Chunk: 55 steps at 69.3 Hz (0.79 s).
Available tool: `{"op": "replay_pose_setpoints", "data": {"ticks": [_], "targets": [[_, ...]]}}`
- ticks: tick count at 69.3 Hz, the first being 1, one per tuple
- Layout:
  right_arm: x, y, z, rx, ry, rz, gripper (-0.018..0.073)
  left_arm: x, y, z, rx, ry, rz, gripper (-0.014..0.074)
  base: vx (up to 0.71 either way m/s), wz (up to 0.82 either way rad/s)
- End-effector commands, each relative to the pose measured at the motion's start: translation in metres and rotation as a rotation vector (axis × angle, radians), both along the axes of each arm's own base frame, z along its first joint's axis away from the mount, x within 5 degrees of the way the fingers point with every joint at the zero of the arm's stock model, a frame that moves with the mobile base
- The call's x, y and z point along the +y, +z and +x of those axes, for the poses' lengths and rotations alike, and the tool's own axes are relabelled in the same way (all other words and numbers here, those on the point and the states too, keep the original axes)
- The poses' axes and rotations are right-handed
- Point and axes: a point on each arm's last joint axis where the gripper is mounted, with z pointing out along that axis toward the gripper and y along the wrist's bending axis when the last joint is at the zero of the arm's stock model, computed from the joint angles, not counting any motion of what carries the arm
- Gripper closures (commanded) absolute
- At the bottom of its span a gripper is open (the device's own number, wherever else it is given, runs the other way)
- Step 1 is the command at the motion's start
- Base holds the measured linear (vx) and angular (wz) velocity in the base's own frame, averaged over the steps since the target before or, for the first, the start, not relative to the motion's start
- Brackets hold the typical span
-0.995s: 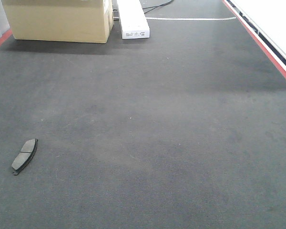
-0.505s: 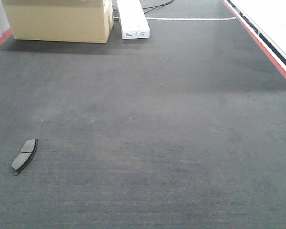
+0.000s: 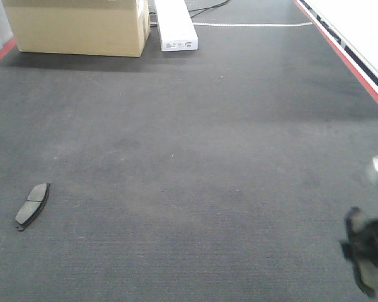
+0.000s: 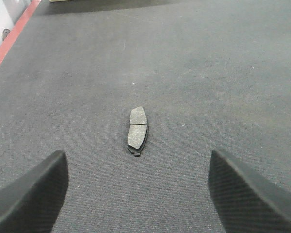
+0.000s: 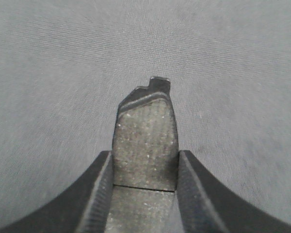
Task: Move and align brake pads A on conveyor
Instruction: 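Lower the right gripper's brake pad onto the belt and open it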
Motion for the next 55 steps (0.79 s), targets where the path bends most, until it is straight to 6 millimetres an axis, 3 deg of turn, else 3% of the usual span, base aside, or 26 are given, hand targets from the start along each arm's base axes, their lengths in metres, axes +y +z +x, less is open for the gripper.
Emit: {"op": "replay_pose_setpoints", "data": {"ticks": [1,27,55], "targets": [[0.001,0.011,0.029,-0.032,-0.008,-0.001,0.0566,-0.001,0.012,0.002,-0.077,-0.007,-0.007,0.0042,0.00,0.00],[0.002,-0.011,0.115,0.215,0.024,-0.122,0.0566,-0.001,0.012,0.002,-0.077,-0.007,-0.007,0.0042,0.00,0.00],[0.003,-0.060,0.168,0.311,0.004,-0.159,0.0566,-0.001,0.012,0.002,-0.077,-0.007,-0.007,0.0042,0.00,0.00]]}}
